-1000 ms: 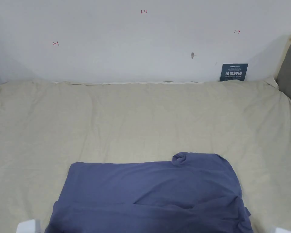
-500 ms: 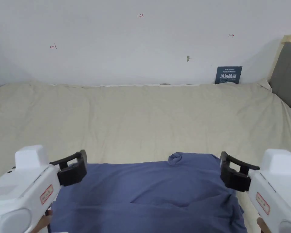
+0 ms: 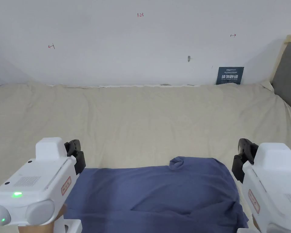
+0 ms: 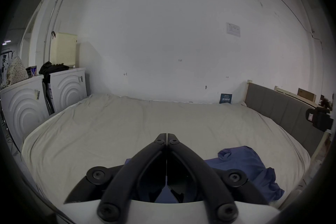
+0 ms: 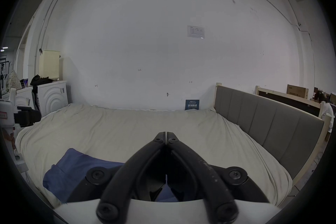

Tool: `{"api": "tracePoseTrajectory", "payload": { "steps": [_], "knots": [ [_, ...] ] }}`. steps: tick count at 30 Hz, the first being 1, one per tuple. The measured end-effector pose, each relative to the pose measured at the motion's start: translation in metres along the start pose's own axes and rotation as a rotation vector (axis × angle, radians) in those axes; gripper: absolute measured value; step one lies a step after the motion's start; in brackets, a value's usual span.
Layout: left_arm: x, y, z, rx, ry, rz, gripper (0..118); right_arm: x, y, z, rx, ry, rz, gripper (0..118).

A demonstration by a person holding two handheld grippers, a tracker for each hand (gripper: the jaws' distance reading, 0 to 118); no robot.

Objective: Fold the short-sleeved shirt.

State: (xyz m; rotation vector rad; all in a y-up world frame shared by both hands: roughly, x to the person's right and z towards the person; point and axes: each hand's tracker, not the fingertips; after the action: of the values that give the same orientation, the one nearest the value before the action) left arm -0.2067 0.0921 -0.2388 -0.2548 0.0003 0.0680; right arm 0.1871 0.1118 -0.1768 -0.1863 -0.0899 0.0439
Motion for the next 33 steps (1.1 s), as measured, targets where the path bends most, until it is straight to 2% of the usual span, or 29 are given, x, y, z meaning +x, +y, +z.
{"api": "tracePoseTrajectory", "payload": {
  "steps": [4, 11, 12, 13, 14, 15, 16, 17, 21, 22, 24, 26, 27, 28, 29, 30, 31, 32, 33],
  "knots": [
    [-0.017, -0.003, -0.066, -0.137, 0.002, -0.052, 0, 0.001, -0.001, -0.026, -0.023, 0.003, 0.006, 1],
    [-0.067, -0.027, -0.195, -0.421, 0.0, -0.011, 2, -0.002, -0.014, -0.083, -0.092, 0.009, 0.028, 1],
    [-0.072, -0.032, -0.207, -0.453, 0.016, 0.013, 9, -0.002, -0.016, -0.092, -0.105, 0.009, 0.035, 1],
    [-0.075, -0.036, -0.216, -0.477, 0.023, 0.032, 24, -0.002, -0.018, -0.099, -0.115, 0.008, 0.041, 1],
    [-0.083, -0.043, -0.232, -0.531, 0.007, 0.054, 59, -0.002, -0.021, -0.106, -0.126, 0.008, 0.046, 1],
    [-0.088, -0.05, -0.244, -0.574, 0.018, 0.075, 86, -0.003, -0.025, -0.113, -0.135, 0.007, 0.048, 1],
    [-0.094, -0.06, -0.257, -0.623, 0.04, 0.083, 107, -0.002, -0.028, -0.12, -0.147, 0.006, 0.051, 1],
    [-0.1, -0.068, -0.26, -0.654, 0.066, 0.079, 113, -0.001, -0.031, -0.129, -0.161, 0.005, 0.053, 1],
    [-0.113, -0.1, -0.279, -0.699, 0.122, 0.062, 102, 0.006, -0.043, -0.154, -0.211, 0.002, 0.042, 2],
    [-0.114, -0.106, -0.282, -0.727, 0.117, 0.071, 95, 0.009, -0.046, -0.16, -0.227, 0.003, 0.03, 2],
    [-0.111, -0.113, -0.281, -0.734, 0.085, 0.088, 58, 0.015, -0.054, -0.171, -0.262, 0.003, 0.007, 2],
    [-0.102, -0.117, -0.278, -0.735, 0.084, 0.085, 50, 0.023, -0.06, -0.185, -0.31, 0.011, -0.028, 2],
    [-0.097, -0.116, -0.274, -0.704, 0.097, 0.039, 39, 0.029, -0.065, -0.19, -0.339, 0.019, -0.056, 2],
    [-0.094, -0.114, -0.273, -0.701, 0.09, 0.025, 18, 0.034, -0.069, -0.197, -0.363, 0.023, -0.071, 2],
    [-0.096, -0.118, -0.272, -0.698, 0.065, 0.021, 3, 0.04, -0.072, -0.207, -0.394, 0.02, -0.084, 2],
    [-0.094, -0.117, -0.27, -0.69, 0.054, 0.01, 3, 0.045, -0.075, -0.216, -0.419, 0.011, -0.092, 8],
    [-0.088, -0.114, -0.267, -0.674, 0.061, 0.008, 3, 0.051, -0.08, -0.225, -0.45, -0.003, -0.092, 19],
    [-0.085, -0.112, -0.263, -0.665, 0.061, -0.006, 3, 0.056, -0.085, -0.237, -0.482, -0.023, -0.1, 41],
    [-0.085, -0.105, -0.255, -0.644, 0.048, -0.026, 3, 0.06, -0.091, -0.25, -0.505, -0.027, -0.098, 41]
  ]
}}
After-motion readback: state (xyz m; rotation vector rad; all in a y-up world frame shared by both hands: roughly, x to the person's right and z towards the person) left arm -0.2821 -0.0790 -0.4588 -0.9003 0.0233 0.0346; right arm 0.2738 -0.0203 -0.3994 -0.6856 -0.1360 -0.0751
